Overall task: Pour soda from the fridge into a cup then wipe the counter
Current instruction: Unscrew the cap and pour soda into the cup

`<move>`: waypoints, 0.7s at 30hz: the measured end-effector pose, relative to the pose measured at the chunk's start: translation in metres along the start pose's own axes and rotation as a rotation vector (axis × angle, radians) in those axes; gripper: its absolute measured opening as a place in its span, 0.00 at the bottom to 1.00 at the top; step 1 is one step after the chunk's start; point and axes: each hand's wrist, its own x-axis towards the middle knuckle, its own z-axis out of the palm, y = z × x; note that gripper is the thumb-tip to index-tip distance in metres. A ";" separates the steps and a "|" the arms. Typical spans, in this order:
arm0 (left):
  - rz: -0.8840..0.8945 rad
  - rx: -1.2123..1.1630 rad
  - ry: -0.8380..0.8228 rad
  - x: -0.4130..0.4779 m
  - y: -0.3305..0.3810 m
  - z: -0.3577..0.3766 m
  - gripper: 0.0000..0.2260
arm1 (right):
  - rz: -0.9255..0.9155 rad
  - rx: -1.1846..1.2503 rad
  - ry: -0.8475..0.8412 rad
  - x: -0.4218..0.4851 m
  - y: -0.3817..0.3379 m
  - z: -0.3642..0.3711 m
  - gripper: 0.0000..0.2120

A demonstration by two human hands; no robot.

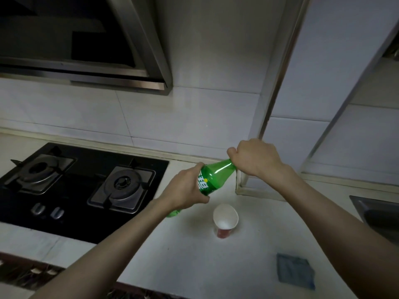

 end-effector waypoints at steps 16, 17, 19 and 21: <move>0.014 -0.519 -0.538 -0.006 0.011 -0.036 0.21 | -0.632 0.083 0.514 -0.006 0.012 -0.009 0.24; 0.005 -0.504 -0.475 -0.007 0.012 -0.033 0.22 | -0.550 0.047 0.437 -0.007 0.012 -0.011 0.26; 0.002 -0.493 -0.332 -0.007 0.014 -0.029 0.27 | -0.361 0.022 0.315 -0.011 0.014 -0.013 0.35; 0.016 -0.486 -0.229 -0.004 0.014 -0.028 0.30 | -0.247 0.047 0.278 -0.013 0.016 -0.014 0.39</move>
